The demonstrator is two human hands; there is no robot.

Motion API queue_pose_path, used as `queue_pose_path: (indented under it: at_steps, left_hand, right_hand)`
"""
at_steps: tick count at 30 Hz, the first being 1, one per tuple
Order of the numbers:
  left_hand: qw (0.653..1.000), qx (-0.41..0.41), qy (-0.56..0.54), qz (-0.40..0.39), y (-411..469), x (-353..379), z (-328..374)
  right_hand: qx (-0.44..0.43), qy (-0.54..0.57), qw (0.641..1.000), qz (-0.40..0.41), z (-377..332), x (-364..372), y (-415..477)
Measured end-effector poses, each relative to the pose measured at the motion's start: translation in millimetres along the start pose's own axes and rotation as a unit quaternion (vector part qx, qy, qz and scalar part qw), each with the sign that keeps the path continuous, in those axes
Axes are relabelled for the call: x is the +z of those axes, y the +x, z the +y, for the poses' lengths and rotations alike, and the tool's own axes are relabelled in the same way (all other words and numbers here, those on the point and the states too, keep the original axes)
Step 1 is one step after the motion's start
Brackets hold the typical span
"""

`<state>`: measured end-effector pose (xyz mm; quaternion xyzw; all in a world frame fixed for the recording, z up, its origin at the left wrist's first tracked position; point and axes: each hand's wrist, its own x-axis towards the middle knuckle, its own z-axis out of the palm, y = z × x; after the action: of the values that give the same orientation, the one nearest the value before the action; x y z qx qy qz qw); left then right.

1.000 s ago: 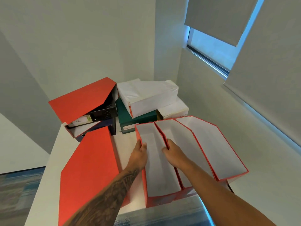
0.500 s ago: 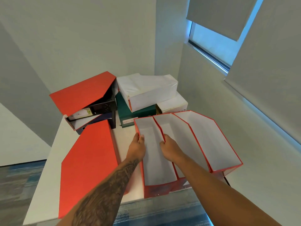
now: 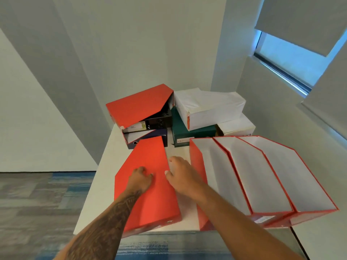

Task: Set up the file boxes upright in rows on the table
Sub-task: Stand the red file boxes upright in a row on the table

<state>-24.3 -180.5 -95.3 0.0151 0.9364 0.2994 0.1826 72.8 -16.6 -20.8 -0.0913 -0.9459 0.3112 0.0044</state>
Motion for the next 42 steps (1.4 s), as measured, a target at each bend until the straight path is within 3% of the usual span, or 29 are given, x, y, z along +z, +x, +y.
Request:
queue_pose_path:
  at_steps: [3, 5, 7, 9, 11, 16, 20, 26, 31, 34, 36, 38, 42]
  left_hand:
    - [0.996, -0.033, 0.083, -0.001, -1, -13, -40]
    - [0.993, -0.083, 0.080, 0.017, -2, -21, -66]
    - [0.988, -0.148, 0.031, 0.005, 1, -25, -94]
    - [0.976, -0.199, -0.086, -0.032, 3, -19, -109]
    - [0.967, -0.194, -0.156, -0.062, 4, -17, -119]
    - [0.972, -0.146, -0.183, 0.002, 4, -40, -102]
    - [0.967, -0.143, -0.210, -0.001, 11, -71, -83]
    - [0.969, -0.126, -0.211, -0.034, 4, -95, -57]
    - [0.951, -0.070, -0.284, -0.101, 4, -120, -39]
    - [0.952, -0.032, -0.290, -0.088, 3, -136, -30]
    - [0.976, 0.007, -0.208, -0.060, 10, -139, -33]
    - [0.987, 0.017, -0.131, -0.094, 11, -137, -38]
    - [0.964, 0.001, -0.175, -0.202, 8, -140, -42]
  right_hand:
    - [0.100, 0.061, 0.989, -0.090, -1, 47, 6]
    - [0.182, 0.100, 0.971, -0.121, 9, 73, 3]
    - [0.263, 0.137, 0.946, -0.128, 22, 98, 0]
    - [0.326, 0.181, 0.918, -0.138, 36, 110, -7]
    - [0.349, 0.206, 0.904, -0.138, 39, 120, -12]
    - [0.318, 0.197, 0.925, -0.061, 24, 107, -22]
    - [0.264, 0.300, 0.916, 0.021, 8, 78, -28]
    - [0.331, 0.448, 0.829, -0.052, -12, 54, -40]
    - [0.354, 0.588, 0.727, -0.007, -10, 56, -62]
    - [0.336, 0.663, 0.668, 0.029, -9, 60, -72]
    - [0.317, 0.690, 0.648, 0.047, -12, 58, -75]
    - [0.304, 0.706, 0.638, 0.057, -16, 55, -74]
    - [0.291, 0.723, 0.624, 0.057, -15, 53, -71]
